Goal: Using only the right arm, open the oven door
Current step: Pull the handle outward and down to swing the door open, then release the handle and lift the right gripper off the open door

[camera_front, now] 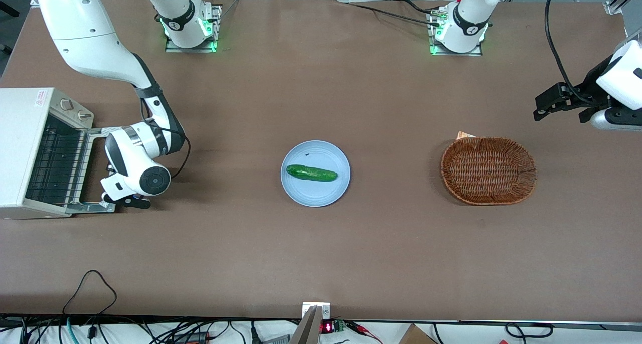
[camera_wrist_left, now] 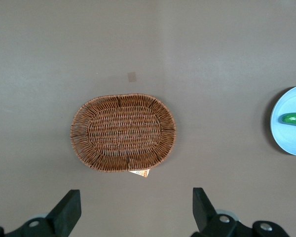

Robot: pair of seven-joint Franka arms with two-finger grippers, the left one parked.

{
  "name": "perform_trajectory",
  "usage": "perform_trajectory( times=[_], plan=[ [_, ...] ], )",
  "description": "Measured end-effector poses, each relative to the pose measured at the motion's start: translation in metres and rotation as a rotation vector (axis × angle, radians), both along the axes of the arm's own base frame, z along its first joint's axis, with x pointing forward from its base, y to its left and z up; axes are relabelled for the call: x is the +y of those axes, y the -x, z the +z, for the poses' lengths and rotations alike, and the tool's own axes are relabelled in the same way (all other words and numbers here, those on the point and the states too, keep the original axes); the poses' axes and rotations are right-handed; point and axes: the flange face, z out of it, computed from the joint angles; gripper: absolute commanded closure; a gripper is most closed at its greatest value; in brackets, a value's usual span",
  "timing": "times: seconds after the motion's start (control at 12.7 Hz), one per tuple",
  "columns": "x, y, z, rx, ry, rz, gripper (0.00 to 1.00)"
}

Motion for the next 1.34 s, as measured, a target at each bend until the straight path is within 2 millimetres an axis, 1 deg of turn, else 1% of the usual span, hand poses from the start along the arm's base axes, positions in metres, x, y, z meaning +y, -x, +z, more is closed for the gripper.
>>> perform_trajectory(
  times=[0.55, 1.02, 1.18, 1.26, 1.34],
  plan=[
    [-0.002, 0.003, -0.015, 0.014, -0.020, -0.019, 1.00],
    [0.001, 0.006, -0.019, 0.019, -0.051, -0.051, 1.00],
    [0.007, 0.006, -0.018, 0.019, -0.076, -0.071, 0.99],
    [0.010, 0.004, -0.015, 0.013, -0.097, -0.084, 0.95],
    [0.015, 0.001, -0.011, 0.011, -0.122, -0.095, 0.79]
  ],
)
